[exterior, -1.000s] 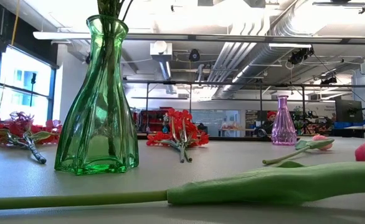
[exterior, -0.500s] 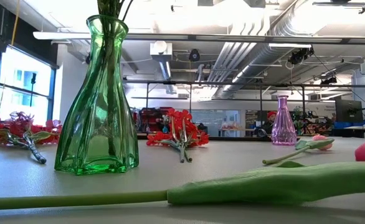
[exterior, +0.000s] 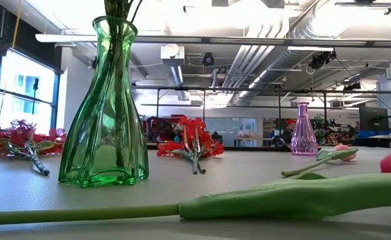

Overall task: Sort flowers into vase by color
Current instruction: Put the bottom red flower into the green vase

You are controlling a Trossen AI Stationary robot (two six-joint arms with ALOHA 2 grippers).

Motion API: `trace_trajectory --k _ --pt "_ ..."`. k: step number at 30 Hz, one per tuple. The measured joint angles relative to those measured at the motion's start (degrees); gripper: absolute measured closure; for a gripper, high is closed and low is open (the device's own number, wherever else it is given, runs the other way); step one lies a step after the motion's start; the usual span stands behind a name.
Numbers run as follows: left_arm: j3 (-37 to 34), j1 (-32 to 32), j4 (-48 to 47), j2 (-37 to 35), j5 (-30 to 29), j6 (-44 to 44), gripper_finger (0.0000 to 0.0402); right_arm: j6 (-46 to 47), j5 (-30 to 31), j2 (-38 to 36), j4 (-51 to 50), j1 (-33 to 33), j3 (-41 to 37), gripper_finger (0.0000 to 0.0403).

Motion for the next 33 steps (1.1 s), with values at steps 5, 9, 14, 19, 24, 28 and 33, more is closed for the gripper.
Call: trace_trajectory --k 5,9,14,19,24,28,33 --pt "0.00 0.04 -0.20 0.02 -0.28 1.99 0.0396 3.47 -0.09 0.00 -0.11 0.00 0.00 0.0389" --pt "0.00 0.04 0.01 0.00 -0.83 2.23 0.0398 5.06 -0.11 0.00 -0.87 -0.09 0.00 0.0351" --pt "0.00 0.04 -0.29 -0.43 -1.21 3.83 0.0400 4.97 -0.08 -0.57 -1.41 -0.31 0.00 0.0285" --pt "0.00 0.02 -0.13 -2.64 -4.43 7.74 0.0401 6.32 1.16 -5.15 -3.75 -0.35 0.00 0.0243" --pt "0.00 -0.30 -0.10 -6.05 -8.98 12.69 0.0401 5.48 12.58 -11.43 -14.23 1.28 0.00 0.0237" --pt "0.00 -1.82 -0.47 -8.63 -11.65 17.83 0.0402 6.14 32.59 -15.65 -24.62 5.84 0.01 0.0244" --pt "0.00 -4.11 -1.89 -10.66 -13.98 25.17 0.0401 10.59 55.28 -17.97 -35.23 13.12 0.02 0.0260"
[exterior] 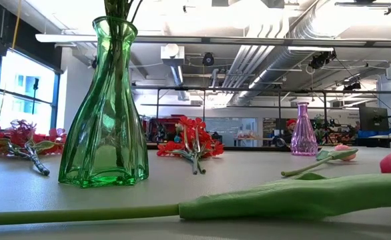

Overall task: Sort flowers into vase by color
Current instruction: Put the bottom red flower into the green vase

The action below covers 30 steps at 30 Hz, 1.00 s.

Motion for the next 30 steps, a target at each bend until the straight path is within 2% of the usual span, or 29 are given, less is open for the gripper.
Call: trace_trajectory --k 2,6,12,22,30 --pt "0.00 -0.88 0.22 -0.21 0.00 2.78 0.0401 0.45 3.31 -0.62 -2.86 2.55 0.00 0.0271" --pt "-0.02 -2.07 -0.02 -0.29 0.03 5.61 0.0401 -1.52 3.39 -1.11 -4.75 6.80 -0.06 0.0303" --pt "-0.04 -2.02 0.04 -0.16 -1.41 5.95 0.0401 -4.01 7.09 -2.82 -5.03 10.11 -0.17 0.0346" --pt "-0.09 -1.97 0.11 -0.16 -3.90 6.81 0.0401 -9.06 6.50 -10.52 -5.05 10.16 -0.17 0.0352" --pt "-0.09 -1.97 0.67 -0.16 -5.78 6.60 0.0401 -10.07 6.73 -11.56 -5.70 10.16 -0.17 0.0352"
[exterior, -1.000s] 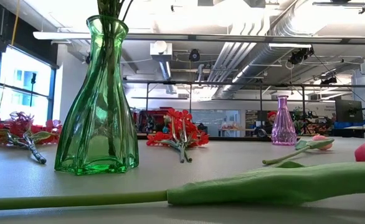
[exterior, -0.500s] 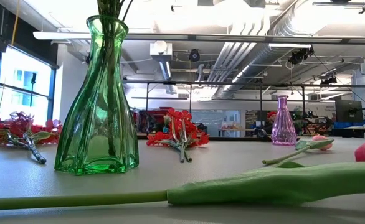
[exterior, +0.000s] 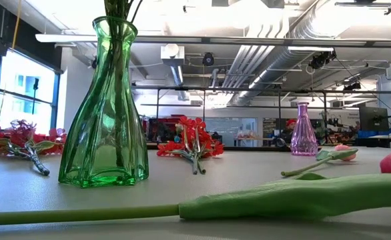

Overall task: Sort flowers into vase by color
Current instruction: Put the bottom red flower into the green vase

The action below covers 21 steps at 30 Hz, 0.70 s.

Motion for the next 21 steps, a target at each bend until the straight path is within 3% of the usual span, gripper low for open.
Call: trace_trajectory --k 12,21 --pt "-0.04 -5.43 -2.57 0.00 -4.25 -1.31 0.0401 0.20 -0.57 0.03 -1.93 0.00 0.00 0.0352" --pt "-0.04 -11.30 -10.24 -1.95 -5.30 -0.35 0.0401 0.20 -1.14 0.07 -1.91 0.00 0.00 0.0352"
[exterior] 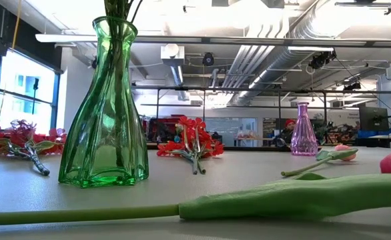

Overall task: Sort flowers into vase by color
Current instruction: Put the bottom red flower into the green vase

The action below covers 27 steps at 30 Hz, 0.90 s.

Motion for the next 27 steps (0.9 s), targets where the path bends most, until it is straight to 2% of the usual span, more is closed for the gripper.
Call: trace_trajectory --k 6,12,20,27 --pt "-0.50 -5.45 -5.56 -7.69 -3.49 0.56 0.0401 0.00 -0.20 0.00 0.00 0.00 0.00 0.0352" --pt "-9.05 -11.36 -4.08 -16.75 -3.55 -0.43 0.0401 0.00 -0.17 0.00 0.00 0.00 0.00 0.0352" --pt "-30.35 -20.43 18.35 -24.47 -3.35 1.07 0.0401 0.00 -0.17 0.00 0.00 0.00 0.00 0.0352" --pt "-45.96 -23.46 39.24 -23.36 -6.65 4.53 0.0401 0.00 -0.15 0.00 0.00 0.00 0.00 0.0352"
